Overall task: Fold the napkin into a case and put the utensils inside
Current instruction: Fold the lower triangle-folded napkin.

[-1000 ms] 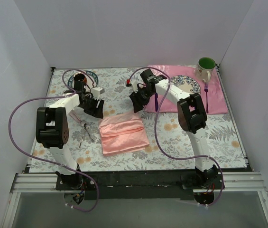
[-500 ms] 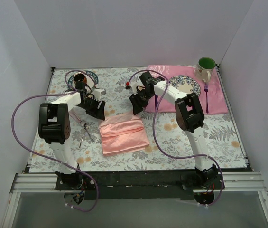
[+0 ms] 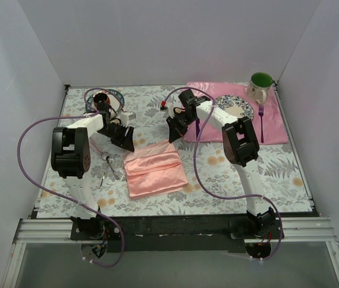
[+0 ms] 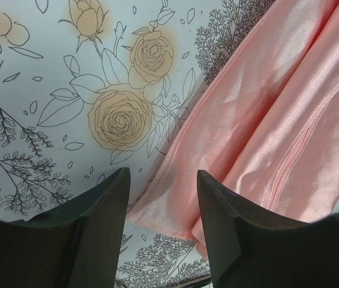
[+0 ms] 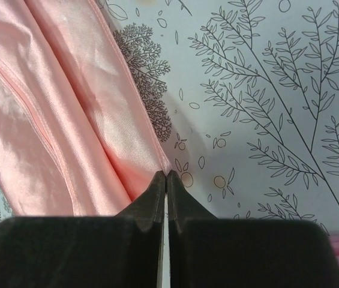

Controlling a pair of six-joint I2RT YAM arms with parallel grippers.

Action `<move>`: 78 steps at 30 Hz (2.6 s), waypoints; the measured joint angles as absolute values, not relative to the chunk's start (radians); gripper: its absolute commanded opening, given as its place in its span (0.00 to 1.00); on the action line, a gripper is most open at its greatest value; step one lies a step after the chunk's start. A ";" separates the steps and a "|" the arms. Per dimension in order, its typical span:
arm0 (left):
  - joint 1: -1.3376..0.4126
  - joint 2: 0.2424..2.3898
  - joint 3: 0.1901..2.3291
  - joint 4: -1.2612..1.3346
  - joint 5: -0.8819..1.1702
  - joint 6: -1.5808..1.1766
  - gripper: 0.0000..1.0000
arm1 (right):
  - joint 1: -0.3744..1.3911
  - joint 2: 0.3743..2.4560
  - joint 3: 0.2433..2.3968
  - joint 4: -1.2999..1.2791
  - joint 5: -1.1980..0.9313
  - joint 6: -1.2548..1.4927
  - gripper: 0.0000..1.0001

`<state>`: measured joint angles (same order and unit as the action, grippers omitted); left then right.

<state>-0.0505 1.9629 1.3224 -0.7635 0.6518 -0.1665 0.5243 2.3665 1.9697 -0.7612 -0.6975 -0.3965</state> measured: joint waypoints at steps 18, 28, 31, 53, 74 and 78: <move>-0.051 1.964 1.322 -0.822 0.662 -0.121 0.35 | 0.508 2.273 1.885 -0.729 -0.808 -0.424 0.01; -0.048 1.936 1.323 -0.869 0.673 -0.101 0.25 | 0.505 2.270 1.866 -0.730 -0.815 -0.448 0.01; -0.048 1.906 1.323 -0.883 0.683 -0.100 0.22 | 0.504 2.267 1.858 -0.730 -0.815 -0.454 0.01; -0.113 1.745 1.217 -0.851 0.662 -0.100 0.31 | 0.504 2.162 1.757 -0.739 -0.816 -0.535 0.01; -0.210 1.635 1.114 -0.835 0.616 -0.054 0.00 | 0.520 2.092 1.652 -0.766 -0.785 -0.658 0.01; -0.239 1.615 1.060 -0.826 0.593 -0.040 0.00 | 0.533 2.072 1.623 -0.768 -0.777 -0.686 0.02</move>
